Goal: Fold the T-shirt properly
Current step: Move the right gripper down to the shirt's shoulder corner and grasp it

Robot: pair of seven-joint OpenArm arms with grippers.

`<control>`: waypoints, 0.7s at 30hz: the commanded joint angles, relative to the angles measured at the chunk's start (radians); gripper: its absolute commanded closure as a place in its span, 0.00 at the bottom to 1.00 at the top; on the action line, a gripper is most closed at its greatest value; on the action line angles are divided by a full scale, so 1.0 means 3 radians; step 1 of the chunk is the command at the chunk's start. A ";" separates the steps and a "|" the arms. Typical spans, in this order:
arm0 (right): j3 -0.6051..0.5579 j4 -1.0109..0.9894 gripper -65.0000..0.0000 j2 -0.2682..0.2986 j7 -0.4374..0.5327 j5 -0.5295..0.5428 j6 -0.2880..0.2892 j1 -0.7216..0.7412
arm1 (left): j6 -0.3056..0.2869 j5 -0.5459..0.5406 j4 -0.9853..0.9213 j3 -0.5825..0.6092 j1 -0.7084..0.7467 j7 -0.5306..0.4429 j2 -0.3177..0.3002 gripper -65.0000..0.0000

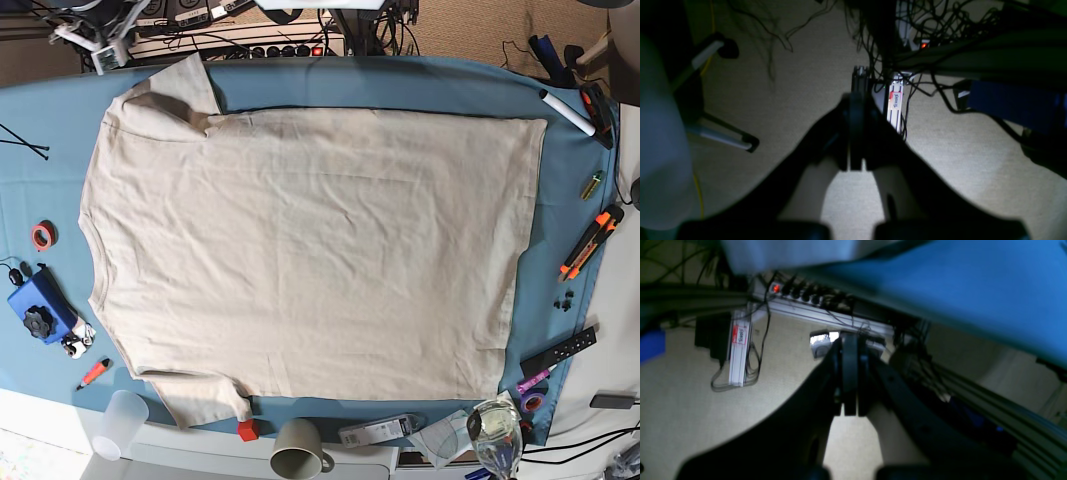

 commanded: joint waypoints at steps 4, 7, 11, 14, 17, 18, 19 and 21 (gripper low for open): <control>0.0235 0.0120 1.00 -0.0024 0.0027 -0.0067 -0.0003 0.0034 | -0.0011 -0.0014 0.0097 -0.0010 0.0088 -0.0037 -0.0019 1.00; 0.0254 0.0120 1.00 -0.0024 0.0022 -0.0149 -0.0005 0.0092 | -0.0011 -0.0013 0.0097 -0.0010 0.0088 -0.0036 -0.0019 1.00; 0.0254 0.0120 0.74 -0.0027 0.0074 -0.0175 -0.0008 0.0095 | -0.0013 -0.0013 0.0097 -0.0010 0.0080 -0.0034 -0.0019 1.00; 0.0254 0.0118 0.57 -0.0112 0.0071 -0.0393 -0.0047 0.0137 | -0.0013 -0.0014 0.0097 -0.0010 0.0078 -0.0036 -0.0020 1.00; 0.0254 0.0118 0.57 -0.0233 -0.0031 -0.0439 -0.0159 0.0234 | -0.0013 -0.0014 0.0097 -0.0010 0.0076 -0.0036 -0.0020 1.00; 0.0254 0.0118 0.57 -0.0261 -0.0102 -0.0397 -0.0158 0.0281 | -0.0013 -0.0014 0.0097 -0.0010 0.0076 -0.0036 -0.0022 1.00; 0.0254 0.0118 0.57 -0.0275 -0.0155 -0.0298 -0.0155 0.0324 | -0.0013 -0.0014 0.0097 -0.0010 0.0075 -0.0036 -0.0022 1.00; 0.0257 0.0118 0.57 -0.0284 -0.0137 -0.0062 -0.0107 0.0387 | -0.0014 -0.0013 0.0097 -0.0010 0.0070 -0.0034 -0.0020 1.00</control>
